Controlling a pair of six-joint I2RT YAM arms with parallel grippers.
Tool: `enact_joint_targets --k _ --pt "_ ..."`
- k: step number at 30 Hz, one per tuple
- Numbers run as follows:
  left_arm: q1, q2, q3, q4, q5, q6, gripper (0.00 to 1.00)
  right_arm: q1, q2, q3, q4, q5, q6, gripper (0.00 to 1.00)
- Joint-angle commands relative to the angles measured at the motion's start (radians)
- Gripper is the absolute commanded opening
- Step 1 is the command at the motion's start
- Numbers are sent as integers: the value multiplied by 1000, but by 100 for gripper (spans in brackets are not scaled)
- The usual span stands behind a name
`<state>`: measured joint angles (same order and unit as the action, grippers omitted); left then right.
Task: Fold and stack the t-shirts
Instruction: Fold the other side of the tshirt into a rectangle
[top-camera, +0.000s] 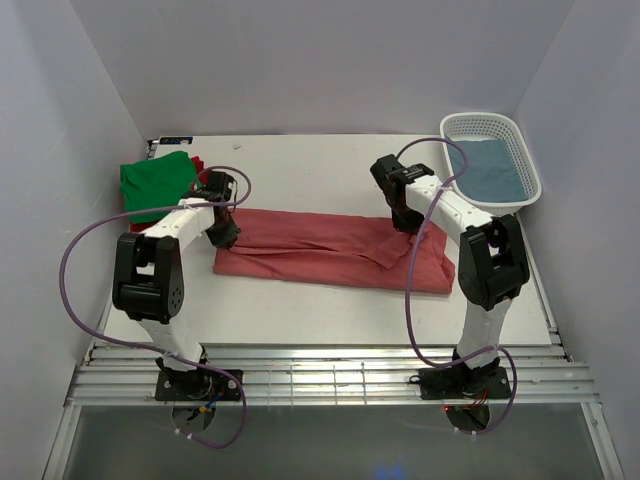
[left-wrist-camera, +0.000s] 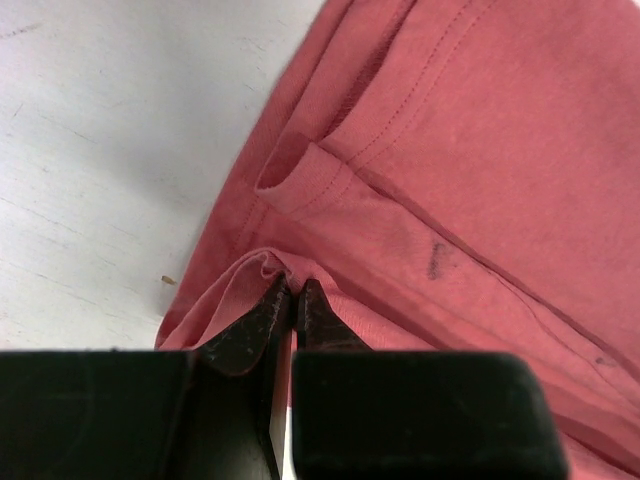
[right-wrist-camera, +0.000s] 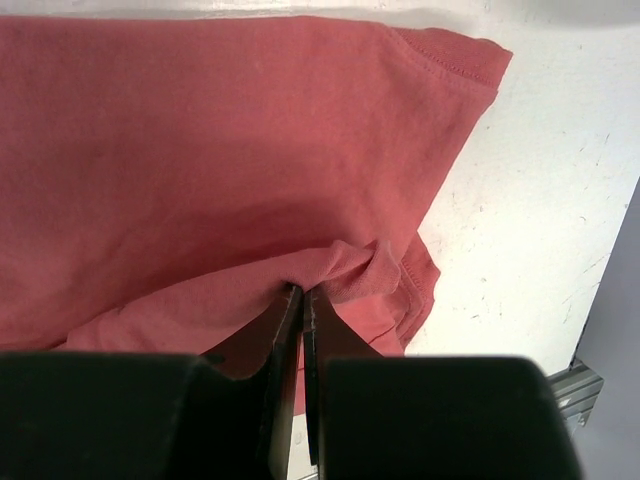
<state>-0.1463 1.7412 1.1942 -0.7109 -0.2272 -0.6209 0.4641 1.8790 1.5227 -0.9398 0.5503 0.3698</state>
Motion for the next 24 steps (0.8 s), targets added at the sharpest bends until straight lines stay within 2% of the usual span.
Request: enact_joint_targets --k 1,9,11,12,13,15,16,19,22,24 --pt "10 9 33 24 -9 20 4 -13 22 53 -1 26 -20 8" --pt "8 37 67 47 -44 67 6 -36 89 105 4 31 -35 8" --pt "8 34 90 47 -55 84 11 -42 106 125 4 39 -40 8" --pt "8 29 99 45 -64 89 19 -44 112 132 3 43 -46 9" --pt "8 24 111 44 -70 96 21 -47 123 151 3 48 -49 16" --pt "8 4 156 41 -96 102 24 -56 129 169 4 71 -61 23" --pt "8 -3 175 37 -112 108 29 -61 132 181 3 83 -66 31" --pt "8 -12 283 -8 -188 122 38 -79 118 240 -19 132 -78 41" --pt "8 -17 357 -58 -190 118 40 -81 45 243 -16 125 -86 42" --pt "1 -49 343 -56 -163 93 40 -79 -1 170 28 1 -97 41"
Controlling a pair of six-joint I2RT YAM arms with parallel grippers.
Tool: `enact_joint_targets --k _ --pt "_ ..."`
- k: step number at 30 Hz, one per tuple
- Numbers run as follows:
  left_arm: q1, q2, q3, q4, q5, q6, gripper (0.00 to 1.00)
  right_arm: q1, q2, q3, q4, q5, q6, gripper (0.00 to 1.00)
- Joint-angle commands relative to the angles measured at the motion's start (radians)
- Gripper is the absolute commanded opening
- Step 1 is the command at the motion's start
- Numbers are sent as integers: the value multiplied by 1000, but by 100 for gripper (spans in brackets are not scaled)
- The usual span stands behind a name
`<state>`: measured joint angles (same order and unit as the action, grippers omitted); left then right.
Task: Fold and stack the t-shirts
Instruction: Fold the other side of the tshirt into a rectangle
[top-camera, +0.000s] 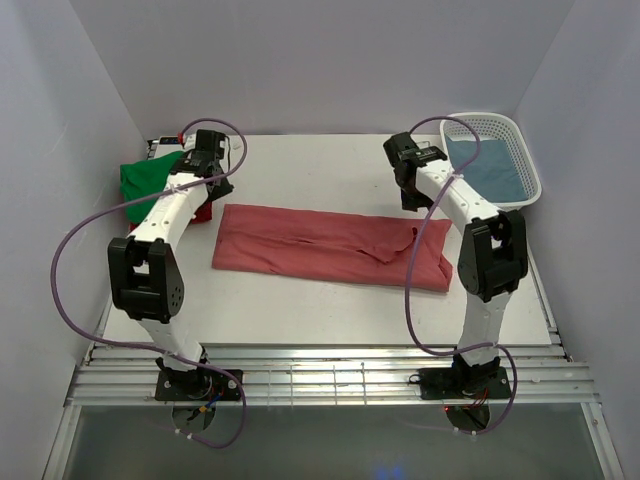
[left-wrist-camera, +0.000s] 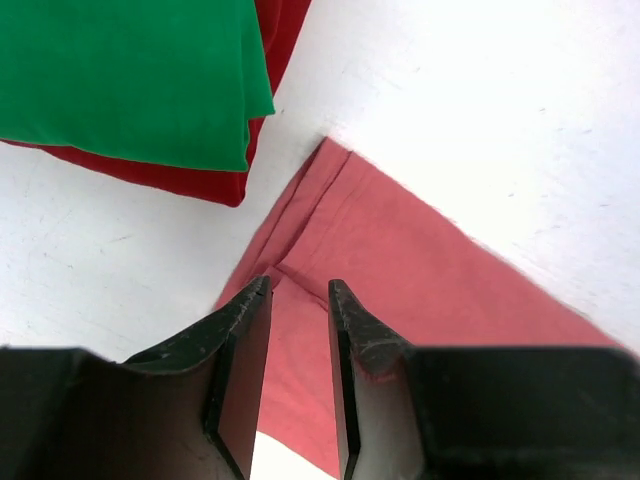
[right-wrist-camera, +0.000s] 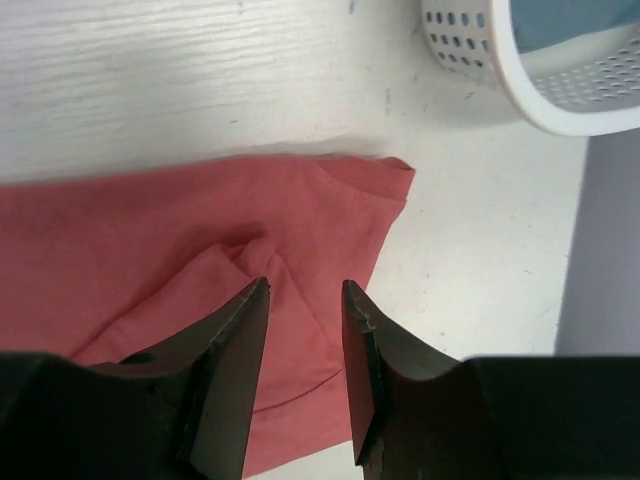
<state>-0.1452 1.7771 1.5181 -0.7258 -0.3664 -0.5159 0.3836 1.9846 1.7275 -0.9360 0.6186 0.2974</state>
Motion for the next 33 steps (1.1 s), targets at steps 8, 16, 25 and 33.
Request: enact_joint_targets --k 8,16,25,33 --pt "-215 -166 -292 97 199 -91 39 50 -265 -388 173 -407 20 40" --pt "-367 -124 -423 279 296 -156 39 92 -282 -474 259 -506 66 40" --pt "-387 -33 -403 308 222 -147 37 139 -227 -438 273 -525 94 40" --pt "-387 -25 -420 313 216 -142 37 153 -187 -411 240 -496 95 38"
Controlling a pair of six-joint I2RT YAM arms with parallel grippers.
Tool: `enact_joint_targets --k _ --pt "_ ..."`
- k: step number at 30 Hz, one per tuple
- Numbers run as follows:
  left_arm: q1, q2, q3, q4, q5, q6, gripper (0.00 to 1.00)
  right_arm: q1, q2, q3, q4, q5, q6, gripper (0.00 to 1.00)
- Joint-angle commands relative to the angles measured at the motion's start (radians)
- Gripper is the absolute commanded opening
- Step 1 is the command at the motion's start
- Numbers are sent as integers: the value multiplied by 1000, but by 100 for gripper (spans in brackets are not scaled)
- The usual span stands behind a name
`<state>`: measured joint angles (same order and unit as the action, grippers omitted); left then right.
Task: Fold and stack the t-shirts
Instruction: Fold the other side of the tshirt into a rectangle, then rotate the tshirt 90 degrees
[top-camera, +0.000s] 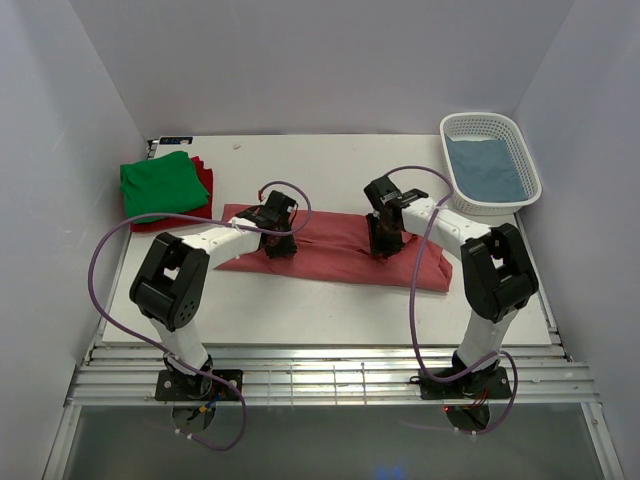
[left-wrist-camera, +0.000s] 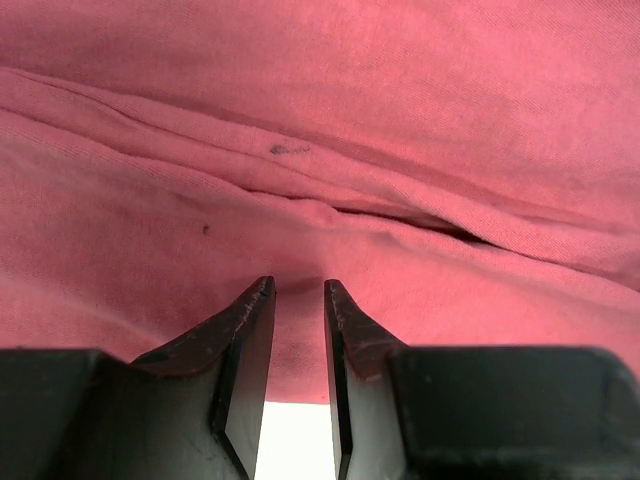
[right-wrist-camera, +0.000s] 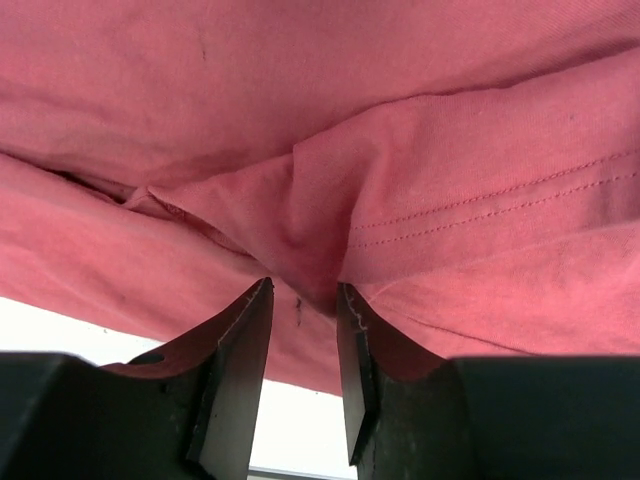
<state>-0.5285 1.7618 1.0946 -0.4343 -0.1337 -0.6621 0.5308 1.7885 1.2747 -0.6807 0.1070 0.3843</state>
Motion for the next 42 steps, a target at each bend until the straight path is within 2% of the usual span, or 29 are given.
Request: enact_joint_targets --k 1,3,7,10,13,20,22,24,27,32,38,41,42 --pt "-4 -10 -1 23 -17 1 37 8 14 41 -28 28 8 33" --pt "-4 -15 -10 23 -21 1 36 8 18 43 -43 43 7 27" --pt "-4 -25 -28 22 -27 -2 37 8 31 64 -66 80 -5 8" --pt "-4 -36 -48 23 -24 -8 36 8 64 110 -77 94 -28 8" --pt "-4 -48 -73 25 -26 -14 37 8 127 227 -82 111 -56 8" --pt "-4 -76 -119 25 -20 -24 37 9 330 578 -94 226 -188 8" --pt "-4 -81 -128 26 -18 -22 36 8 354 626 -60 272 -214 23" --pt "-4 -78 -131 26 -17 -18 36 8 359 643 -60 321 -231 31" --pt "-4 -81 -134 26 -15 -16 36 6 295 594 -53 352 -219 34" --pt "-4 -85 -145 25 -18 -14 36 6 109 338 56 385 -191 34" --pt "-5 -105 -171 29 -33 -8 36 6 -46 181 -11 376 -105 32" --pt "-5 -117 -183 25 -35 -7 35 6 -107 132 -51 362 -47 22" --pt "-5 -128 -186 22 -40 -8 35 6 -115 106 -83 358 -32 13"
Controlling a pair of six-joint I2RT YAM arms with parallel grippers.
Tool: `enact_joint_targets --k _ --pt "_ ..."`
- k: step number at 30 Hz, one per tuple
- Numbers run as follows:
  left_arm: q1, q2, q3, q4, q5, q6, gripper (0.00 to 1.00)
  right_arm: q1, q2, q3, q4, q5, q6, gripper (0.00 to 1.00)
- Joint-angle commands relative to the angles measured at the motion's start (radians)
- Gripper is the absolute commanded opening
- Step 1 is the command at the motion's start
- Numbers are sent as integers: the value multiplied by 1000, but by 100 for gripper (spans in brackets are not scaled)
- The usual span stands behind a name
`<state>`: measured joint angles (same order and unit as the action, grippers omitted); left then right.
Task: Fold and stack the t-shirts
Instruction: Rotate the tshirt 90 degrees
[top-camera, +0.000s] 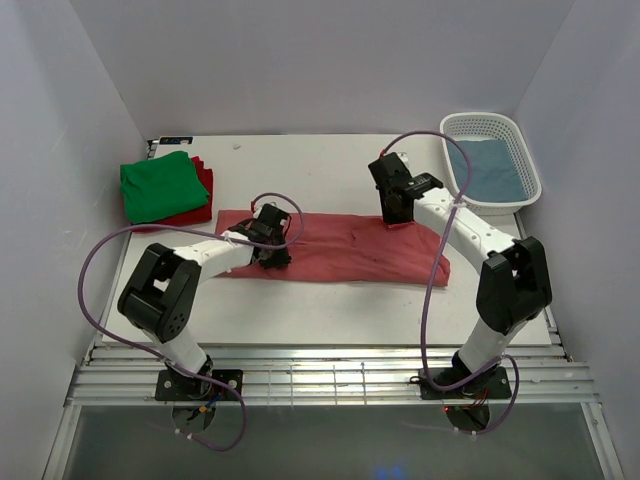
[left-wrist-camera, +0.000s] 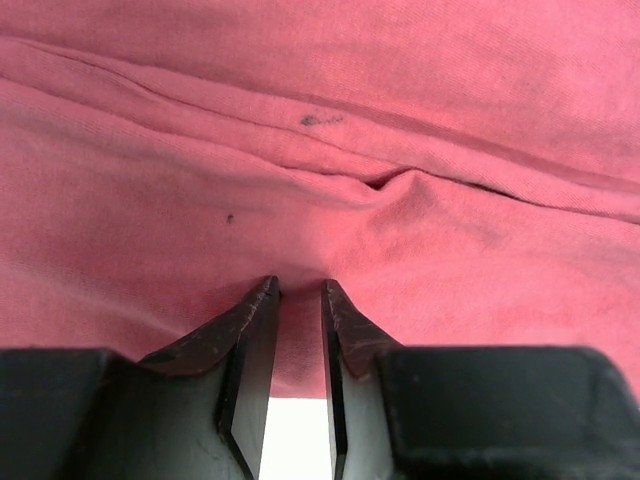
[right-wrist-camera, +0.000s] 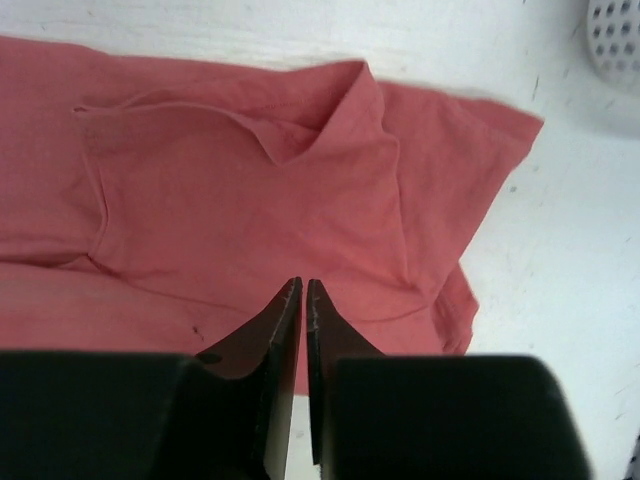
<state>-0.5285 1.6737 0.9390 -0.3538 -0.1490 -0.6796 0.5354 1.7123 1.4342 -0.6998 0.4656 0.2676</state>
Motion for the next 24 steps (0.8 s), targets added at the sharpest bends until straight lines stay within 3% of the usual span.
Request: enact_joint_targets --k 1,8,11,24 --pt "-5 -81 -34 -60 -38 8 34 1 -46 -69 -79 -14 99 10" --pt "-5 -296 -9 -123 -125 48 37 1 -115 -259 -76 -42 185 8" --pt "-2 -313 7 -164 -165 89 39 1 -96 -307 -75 -48 199 8" --pt "19 -14 23 -271 -396 49 33 -18 20 -377 -30 -41 210 8"
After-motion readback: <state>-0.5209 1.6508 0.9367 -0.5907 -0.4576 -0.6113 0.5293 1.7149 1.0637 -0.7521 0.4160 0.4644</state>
